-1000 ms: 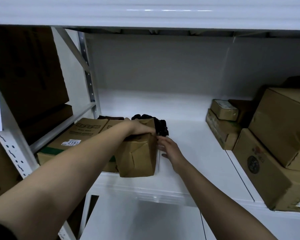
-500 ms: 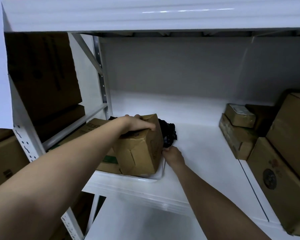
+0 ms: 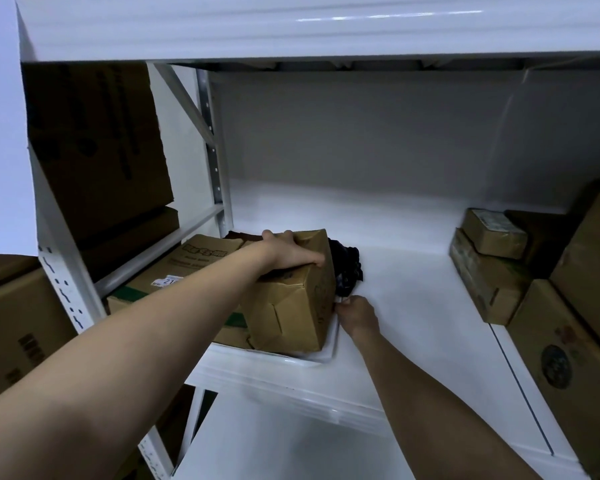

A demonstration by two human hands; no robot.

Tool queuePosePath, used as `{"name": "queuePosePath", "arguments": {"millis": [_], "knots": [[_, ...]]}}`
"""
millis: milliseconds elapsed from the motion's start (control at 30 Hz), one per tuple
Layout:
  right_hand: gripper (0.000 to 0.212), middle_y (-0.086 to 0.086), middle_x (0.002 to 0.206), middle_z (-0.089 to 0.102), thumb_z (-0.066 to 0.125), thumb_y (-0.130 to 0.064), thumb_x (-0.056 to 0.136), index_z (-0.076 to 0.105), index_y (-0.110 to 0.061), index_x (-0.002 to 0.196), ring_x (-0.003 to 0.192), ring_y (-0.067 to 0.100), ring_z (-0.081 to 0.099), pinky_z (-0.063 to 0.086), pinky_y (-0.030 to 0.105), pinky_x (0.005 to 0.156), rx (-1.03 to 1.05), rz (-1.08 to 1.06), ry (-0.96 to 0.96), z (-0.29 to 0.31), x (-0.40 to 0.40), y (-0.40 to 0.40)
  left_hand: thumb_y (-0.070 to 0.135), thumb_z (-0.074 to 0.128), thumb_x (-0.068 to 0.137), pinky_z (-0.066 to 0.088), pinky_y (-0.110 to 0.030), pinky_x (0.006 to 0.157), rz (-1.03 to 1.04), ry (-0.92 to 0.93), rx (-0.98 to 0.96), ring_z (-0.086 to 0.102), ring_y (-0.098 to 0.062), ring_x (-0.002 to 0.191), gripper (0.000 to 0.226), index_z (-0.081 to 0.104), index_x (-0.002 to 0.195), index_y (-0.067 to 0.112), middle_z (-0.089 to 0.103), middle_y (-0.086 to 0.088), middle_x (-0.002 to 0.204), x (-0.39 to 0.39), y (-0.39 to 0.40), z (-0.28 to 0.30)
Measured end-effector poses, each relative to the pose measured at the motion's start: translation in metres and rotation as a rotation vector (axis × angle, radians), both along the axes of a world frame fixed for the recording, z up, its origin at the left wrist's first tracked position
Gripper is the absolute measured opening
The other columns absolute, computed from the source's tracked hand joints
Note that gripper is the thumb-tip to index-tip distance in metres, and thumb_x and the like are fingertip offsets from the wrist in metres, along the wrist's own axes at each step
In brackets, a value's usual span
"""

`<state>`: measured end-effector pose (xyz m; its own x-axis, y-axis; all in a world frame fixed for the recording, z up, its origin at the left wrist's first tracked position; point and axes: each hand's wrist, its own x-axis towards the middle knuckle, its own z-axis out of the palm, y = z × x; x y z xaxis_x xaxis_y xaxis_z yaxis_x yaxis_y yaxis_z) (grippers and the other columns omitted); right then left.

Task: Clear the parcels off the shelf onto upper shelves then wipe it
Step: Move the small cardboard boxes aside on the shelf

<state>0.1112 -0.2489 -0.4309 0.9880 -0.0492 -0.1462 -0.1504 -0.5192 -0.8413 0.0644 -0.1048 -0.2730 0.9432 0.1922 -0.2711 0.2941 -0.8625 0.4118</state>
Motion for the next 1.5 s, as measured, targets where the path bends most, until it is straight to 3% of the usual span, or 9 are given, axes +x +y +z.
{"name": "queuePosePath", "arguments": {"millis": [167, 267, 333, 433, 833, 1033, 1167, 1367, 1500], "knots": [[0.02, 0.008, 0.067, 0.062, 0.064, -0.017, 0.086, 0.059, -0.011, 0.067, 0.067, 0.026, 0.064, 0.055, 0.045, 0.085, 0.146, 0.001, 0.093, -0.002, 0.009, -0.004, 0.067, 0.054, 0.075, 0.036, -0.048, 0.099, -0.012, -0.002, 0.132, 0.024, -0.042, 0.133, 0.088, 0.019, 0.149, 0.034, 0.015, -0.009, 0.148, 0.0, -0.015, -0.007], [0.021, 0.008, 0.066, 0.061, 0.063, -0.015, 0.087, 0.059, -0.01, 0.067, 0.067, 0.025, 0.064, 0.057, 0.042, 0.08, 0.133, 0.001, 0.115, 0.001, 0.008, -0.005, 0.068, 0.054, 0.074, 0.033, -0.051, 0.104, -0.016, 0.038, 0.17, 0.017, -0.042, 0.136, 0.092, 0.016, 0.15, 0.033, 0.01, -0.007, 0.152, 0.002, -0.02, -0.013], [0.021, 0.008, 0.067, 0.061, 0.061, -0.015, 0.088, 0.058, -0.01, 0.068, 0.069, 0.026, 0.065, 0.057, 0.037, 0.066, 0.114, 0.009, 0.112, 0.003, 0.006, -0.005, 0.068, 0.055, 0.073, 0.033, -0.052, 0.106, -0.03, 0.079, 0.175, 0.018, -0.042, 0.137, 0.095, 0.015, 0.151, 0.031, 0.006, -0.006, 0.154, 0.004, -0.018, -0.016], [0.023, 0.007, 0.065, 0.06, 0.059, -0.014, 0.089, 0.056, -0.01, 0.066, 0.069, 0.027, 0.065, 0.042, 0.026, 0.048, 0.071, 0.022, 0.096, 0.003, 0.005, -0.006, 0.067, 0.056, 0.073, 0.034, -0.052, 0.106, -0.036, 0.092, 0.139, 0.021, -0.041, 0.137, 0.094, 0.018, 0.151, 0.03, 0.005, -0.007, 0.154, 0.006, -0.013, -0.017], [0.031, 0.007, 0.06, 0.06, 0.055, -0.013, 0.09, 0.055, -0.011, 0.059, 0.07, 0.028, 0.067, 0.045, 0.027, 0.054, -0.002, 0.025, 0.103, 0.003, 0.006, -0.002, 0.069, 0.047, 0.079, 0.021, -0.057, 0.109, -0.003, -0.061, 0.172, 0.015, -0.043, 0.137, 0.081, 0.023, 0.148, 0.035, 0.012, -0.008, 0.154, 0.004, -0.02, -0.029], [0.031, 0.007, 0.064, 0.062, 0.056, -0.014, 0.09, 0.055, -0.012, 0.059, 0.074, 0.029, 0.069, 0.041, 0.024, 0.049, 0.0, 0.012, 0.102, 0.002, 0.006, -0.002, 0.073, 0.042, 0.079, 0.023, -0.058, 0.108, -0.055, 0.082, 0.239, 0.005, -0.045, 0.14, 0.087, 0.009, 0.151, 0.037, -0.005, -0.004, 0.159, 0.011, -0.014, -0.028], [0.027, 0.009, 0.066, 0.063, 0.058, -0.012, 0.088, 0.056, -0.012, 0.061, 0.075, 0.029, 0.069, 0.04, 0.023, 0.049, -0.029, 0.021, 0.129, 0.004, 0.007, -0.004, 0.078, 0.041, 0.076, 0.024, -0.059, 0.109, -0.088, 0.14, 0.297, 0.007, -0.045, 0.14, 0.092, 0.006, 0.151, 0.038, -0.005, -0.002, 0.159, 0.016, -0.012, -0.024], [0.026, 0.005, 0.062, 0.06, 0.055, -0.013, 0.09, 0.055, -0.012, 0.064, 0.056, 0.017, 0.061, 0.042, 0.022, 0.049, -0.099, 0.045, 0.143, 0.008, 0.005, -0.003, 0.078, 0.04, 0.076, 0.023, -0.059, 0.109, -0.102, 0.141, 0.299, 0.004, -0.044, 0.141, 0.093, 0.005, 0.152, 0.038, -0.007, -0.002, 0.159, 0.014, -0.01, -0.025], [0.013, 0.005, 0.081, 0.064, 0.049, -0.016, 0.092, 0.058, -0.007, 0.095, 0.075, 0.023, 0.065, 0.05, 0.031, 0.071, -0.134, -0.036, -0.001, 0.013, -0.004, -0.001, 0.076, 0.032, 0.082, 0.009, -0.062, 0.112, -0.105, 0.102, 0.218, -0.009, -0.041, 0.143, 0.086, 0.001, 0.152, 0.036, -0.014, -0.003, 0.159, 0.007, -0.009, -0.033]]}}
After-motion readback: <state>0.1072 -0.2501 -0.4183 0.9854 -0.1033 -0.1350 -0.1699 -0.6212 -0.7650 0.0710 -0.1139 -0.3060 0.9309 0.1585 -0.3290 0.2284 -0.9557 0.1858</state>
